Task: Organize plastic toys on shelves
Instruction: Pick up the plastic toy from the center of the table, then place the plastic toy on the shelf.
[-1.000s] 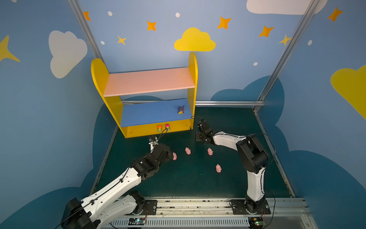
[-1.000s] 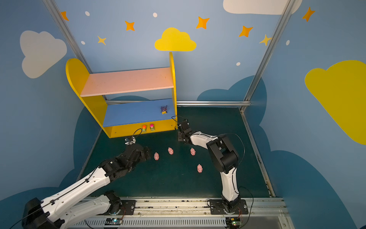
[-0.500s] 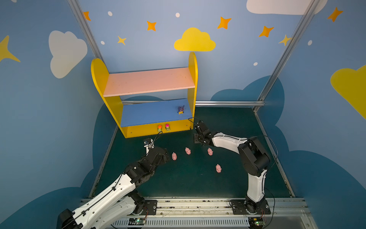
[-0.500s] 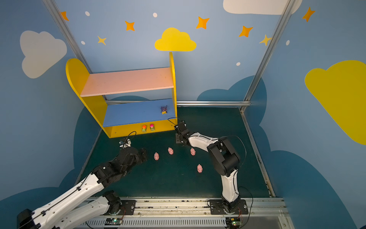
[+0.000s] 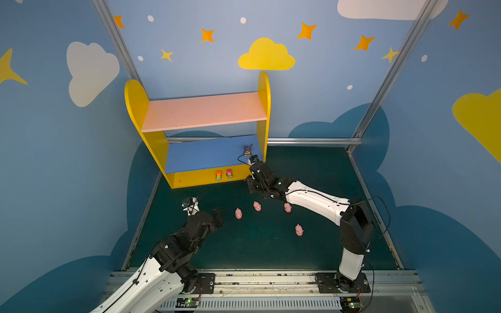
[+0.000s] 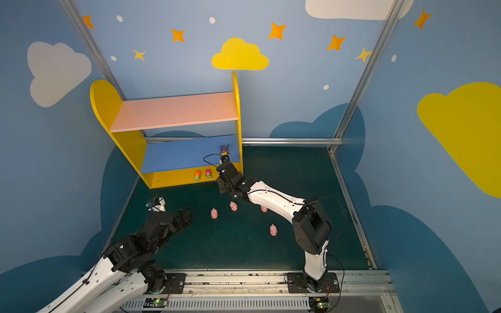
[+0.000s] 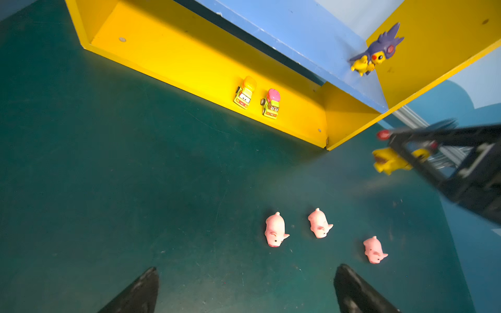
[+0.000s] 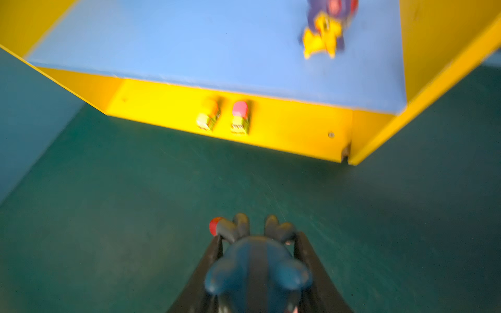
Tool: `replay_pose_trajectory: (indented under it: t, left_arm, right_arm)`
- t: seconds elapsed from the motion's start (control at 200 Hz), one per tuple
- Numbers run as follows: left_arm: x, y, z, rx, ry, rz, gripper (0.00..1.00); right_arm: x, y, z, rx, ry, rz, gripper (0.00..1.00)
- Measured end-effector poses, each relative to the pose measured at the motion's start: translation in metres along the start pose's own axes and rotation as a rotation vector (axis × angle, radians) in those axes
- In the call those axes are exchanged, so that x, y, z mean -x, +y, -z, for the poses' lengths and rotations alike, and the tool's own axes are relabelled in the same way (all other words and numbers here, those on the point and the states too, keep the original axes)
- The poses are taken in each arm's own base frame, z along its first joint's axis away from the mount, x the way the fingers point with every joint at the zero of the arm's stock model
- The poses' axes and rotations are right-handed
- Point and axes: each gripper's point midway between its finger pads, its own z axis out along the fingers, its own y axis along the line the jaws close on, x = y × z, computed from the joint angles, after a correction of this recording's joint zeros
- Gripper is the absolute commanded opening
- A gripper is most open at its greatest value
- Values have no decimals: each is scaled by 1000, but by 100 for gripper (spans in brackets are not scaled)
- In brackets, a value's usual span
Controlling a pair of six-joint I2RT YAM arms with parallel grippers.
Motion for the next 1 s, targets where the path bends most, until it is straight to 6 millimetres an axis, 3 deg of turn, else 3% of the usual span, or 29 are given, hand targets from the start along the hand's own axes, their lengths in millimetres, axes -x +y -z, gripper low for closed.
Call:
replay_pose_trajectory:
  t: [0.09,0.195,0.541,0.786,0.996]
  left_arm:
    - [1,4,3,3,-6,8,100]
    - [2,8,6,10,-15,15,100]
    - [6,17,8,43,-49,12,100]
    - [3,20,-1,98,-35,-36,100]
    - [6,22,-3,117,-48,-49,100]
  right_arm:
    - [26,14,2,18,-54,15,25]
    - [42,25,-6,28,-85,34,25]
    - [52,49,-63,34,-72,121,24]
    - [80,63,-84,48,-138,148,24]
    - [88,61,-101,45,-169,145,24]
